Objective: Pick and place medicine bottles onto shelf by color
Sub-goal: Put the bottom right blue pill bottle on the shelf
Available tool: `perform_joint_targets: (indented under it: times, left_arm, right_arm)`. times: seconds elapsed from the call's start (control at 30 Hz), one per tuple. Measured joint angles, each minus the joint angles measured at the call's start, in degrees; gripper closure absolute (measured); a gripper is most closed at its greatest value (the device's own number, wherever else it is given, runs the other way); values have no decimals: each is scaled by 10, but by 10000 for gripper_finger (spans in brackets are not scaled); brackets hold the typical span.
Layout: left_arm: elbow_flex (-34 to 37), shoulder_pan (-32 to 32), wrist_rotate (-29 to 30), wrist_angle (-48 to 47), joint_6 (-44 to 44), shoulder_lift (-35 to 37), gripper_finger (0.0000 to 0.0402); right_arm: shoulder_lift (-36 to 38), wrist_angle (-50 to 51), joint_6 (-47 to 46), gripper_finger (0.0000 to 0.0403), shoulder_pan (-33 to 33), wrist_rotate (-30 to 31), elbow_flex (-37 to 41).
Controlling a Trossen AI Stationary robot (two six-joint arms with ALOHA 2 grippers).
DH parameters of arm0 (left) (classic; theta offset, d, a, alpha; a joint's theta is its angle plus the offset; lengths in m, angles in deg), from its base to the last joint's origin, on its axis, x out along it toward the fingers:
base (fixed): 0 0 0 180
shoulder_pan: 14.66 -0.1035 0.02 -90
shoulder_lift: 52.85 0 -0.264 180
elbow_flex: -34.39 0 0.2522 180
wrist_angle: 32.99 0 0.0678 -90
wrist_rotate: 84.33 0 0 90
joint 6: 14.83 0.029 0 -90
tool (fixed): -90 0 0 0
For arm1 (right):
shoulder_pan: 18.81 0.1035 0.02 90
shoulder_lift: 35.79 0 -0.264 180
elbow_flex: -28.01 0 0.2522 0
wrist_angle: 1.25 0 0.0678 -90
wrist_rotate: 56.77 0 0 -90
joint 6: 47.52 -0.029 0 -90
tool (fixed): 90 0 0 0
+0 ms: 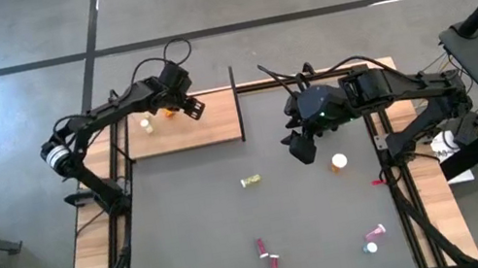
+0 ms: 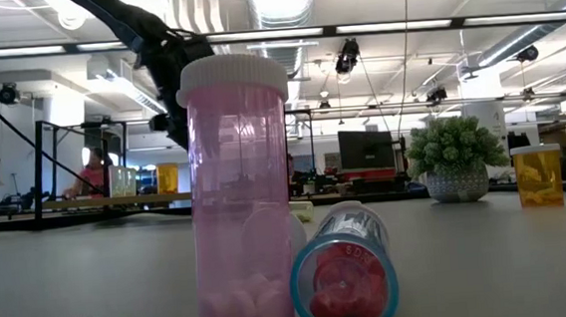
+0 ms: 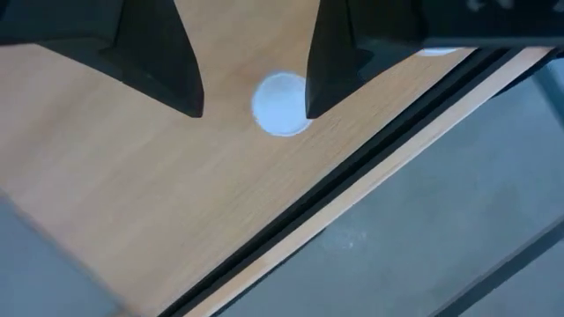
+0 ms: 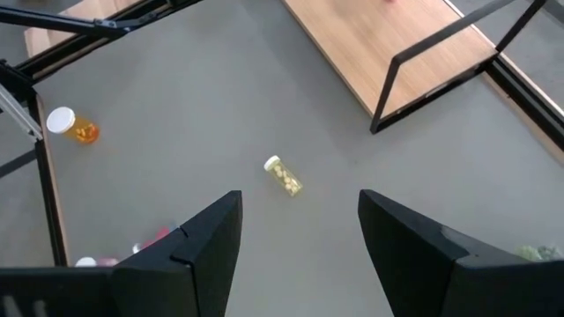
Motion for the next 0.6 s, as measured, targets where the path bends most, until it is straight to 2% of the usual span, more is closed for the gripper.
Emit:
perform_joint_targets:
  times: [0.2, 0.37, 0.6]
  left_arm:
    - [-1, 0, -9, 0, -16, 41, 218]
    - [-2, 3, -66, 4, -71, 80, 218]
    - [-1, 36, -91, 9, -89, 123, 218]
  right_arm:
    - [0, 15, -21, 183, 0, 0, 0]
    - [0, 51, -59, 183, 5, 0, 0]
    - [-2, 136, -161, 183, 58, 9, 0]
